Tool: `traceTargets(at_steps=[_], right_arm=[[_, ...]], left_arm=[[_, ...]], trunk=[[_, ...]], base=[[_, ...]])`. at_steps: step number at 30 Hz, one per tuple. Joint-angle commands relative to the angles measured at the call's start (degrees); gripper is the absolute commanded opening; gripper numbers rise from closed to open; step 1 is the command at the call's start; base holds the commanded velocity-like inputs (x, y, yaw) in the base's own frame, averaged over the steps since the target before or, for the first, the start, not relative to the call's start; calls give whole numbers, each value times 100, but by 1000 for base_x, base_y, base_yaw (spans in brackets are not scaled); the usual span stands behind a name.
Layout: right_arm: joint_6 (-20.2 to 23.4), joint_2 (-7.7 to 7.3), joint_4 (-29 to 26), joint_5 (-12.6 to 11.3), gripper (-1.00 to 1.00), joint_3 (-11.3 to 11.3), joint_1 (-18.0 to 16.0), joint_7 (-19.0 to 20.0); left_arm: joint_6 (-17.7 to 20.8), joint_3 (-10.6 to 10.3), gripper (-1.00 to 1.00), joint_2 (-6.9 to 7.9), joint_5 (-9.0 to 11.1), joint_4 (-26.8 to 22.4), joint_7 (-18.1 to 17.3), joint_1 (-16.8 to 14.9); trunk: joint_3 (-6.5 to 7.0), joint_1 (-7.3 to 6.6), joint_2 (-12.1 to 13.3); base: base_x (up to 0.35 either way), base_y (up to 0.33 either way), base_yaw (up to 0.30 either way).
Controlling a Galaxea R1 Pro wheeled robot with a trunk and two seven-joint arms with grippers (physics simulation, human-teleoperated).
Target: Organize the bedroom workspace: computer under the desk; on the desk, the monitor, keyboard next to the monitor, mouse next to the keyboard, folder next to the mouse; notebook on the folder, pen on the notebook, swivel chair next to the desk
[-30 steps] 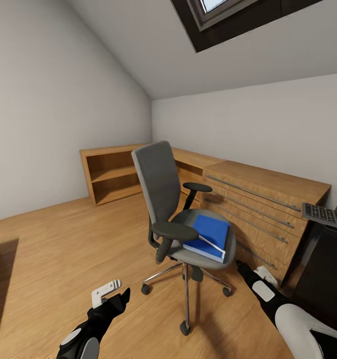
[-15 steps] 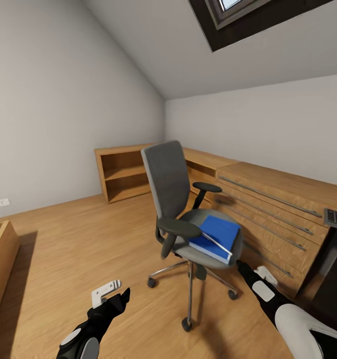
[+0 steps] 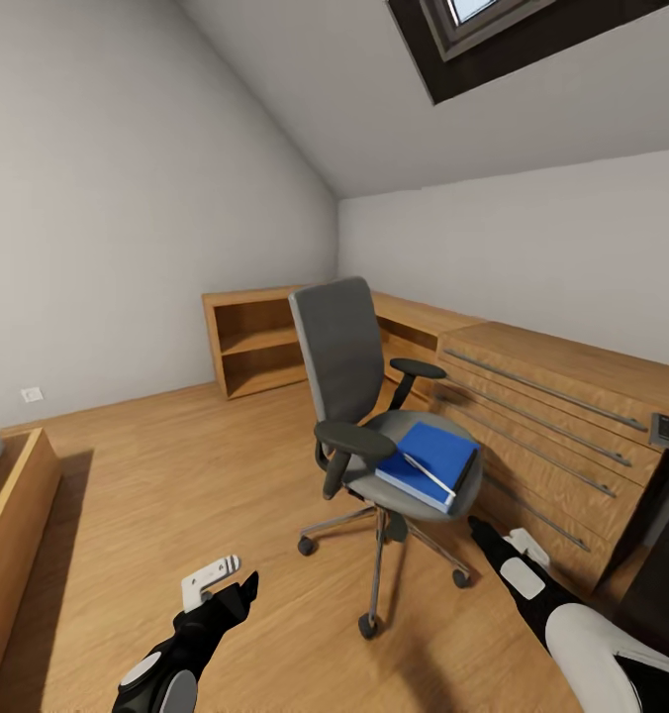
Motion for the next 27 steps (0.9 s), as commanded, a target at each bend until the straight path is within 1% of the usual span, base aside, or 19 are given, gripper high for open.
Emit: traceTargets(at_steps=[1,5,12,20,27], right_arm=[[-25,2,9,-61,100,8,-4,24],[-41,61,9,-41,100,7,-4,24],[-54,96,9,-31,100,7,-4,24],[-56,155,9,-18,100,9,-4,32],[-56,165,9,-17,100,15,-4,33]], left_arm=[[14,-7,100,0,61,-9,52,-1],[14,-5,100,0,62,-9,52,-1],[19,-8,100,0,62,-9,52,-1],[20,-9,100,0,62,-9,52,-1],[22,-5,100,0,54,-9,52,-1]], trunk=[[-4,-1,-2],[-4,-1,-2],[-4,-1,-2],[-4,-1,-2],[-4,-1,-2]], base=[[-43,0,2],[-20,0,1],[-3,0,59],[0,0,194],[0,0,237]])
